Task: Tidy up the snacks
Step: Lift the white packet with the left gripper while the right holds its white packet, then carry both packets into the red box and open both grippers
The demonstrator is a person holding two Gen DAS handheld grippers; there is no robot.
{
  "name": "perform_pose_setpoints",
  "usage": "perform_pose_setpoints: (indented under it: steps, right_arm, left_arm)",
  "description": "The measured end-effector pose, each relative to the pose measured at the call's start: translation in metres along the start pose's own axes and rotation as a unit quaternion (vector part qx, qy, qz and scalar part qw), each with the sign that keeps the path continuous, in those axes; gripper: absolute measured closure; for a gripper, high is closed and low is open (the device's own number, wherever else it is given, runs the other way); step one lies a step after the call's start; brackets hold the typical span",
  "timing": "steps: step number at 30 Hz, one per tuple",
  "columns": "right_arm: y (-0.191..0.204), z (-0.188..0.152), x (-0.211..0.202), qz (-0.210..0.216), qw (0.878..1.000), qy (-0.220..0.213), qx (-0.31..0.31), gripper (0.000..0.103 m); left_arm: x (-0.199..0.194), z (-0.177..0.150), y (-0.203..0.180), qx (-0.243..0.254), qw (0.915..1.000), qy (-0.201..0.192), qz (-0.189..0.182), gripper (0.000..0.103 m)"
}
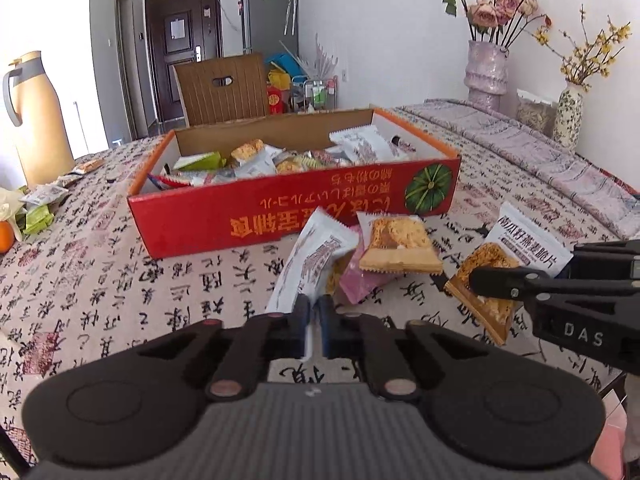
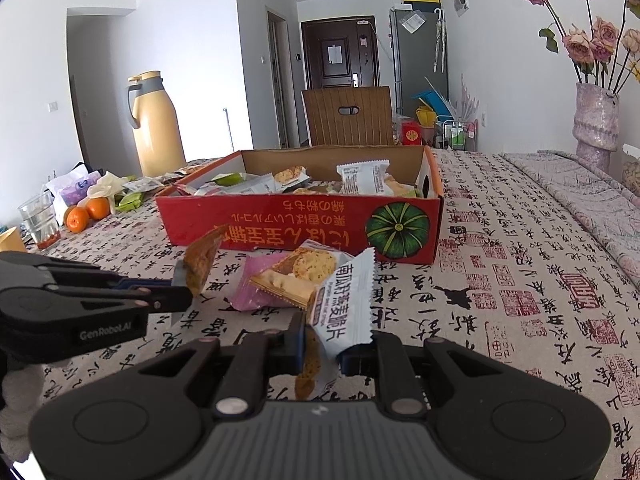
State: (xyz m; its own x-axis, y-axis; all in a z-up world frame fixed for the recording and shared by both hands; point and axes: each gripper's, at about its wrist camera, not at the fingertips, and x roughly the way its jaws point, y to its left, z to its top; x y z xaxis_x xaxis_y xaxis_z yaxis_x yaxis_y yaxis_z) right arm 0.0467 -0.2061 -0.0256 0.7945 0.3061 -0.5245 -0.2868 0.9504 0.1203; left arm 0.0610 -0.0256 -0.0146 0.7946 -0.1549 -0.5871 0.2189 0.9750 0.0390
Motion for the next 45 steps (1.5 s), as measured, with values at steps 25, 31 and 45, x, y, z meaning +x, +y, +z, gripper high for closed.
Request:
perform_pose_setpoints:
  steps: [25,31,45]
  right_arm:
    - [-0.004,0.003,0.006,-0.008,1.0,-0.003,0.005,0.088]
    - [-0.007,0.003,0.008,-0.011,1.0,-0.001,0.009,0.088]
    - [-0.007,0.004,0.009,-0.008,1.0,0.0,0.008,0.088]
  left_arm:
    - [0.039,0.011,0.011,0.054,0.9974,0.046,-0.009,0.027]
    - [0.062,0.014,0.016,0.04,0.9958,0.074,-0.036,0.04]
    - [0.045,0.009,0.022,0.017,0.9973,0.057,-0.044,0.094]
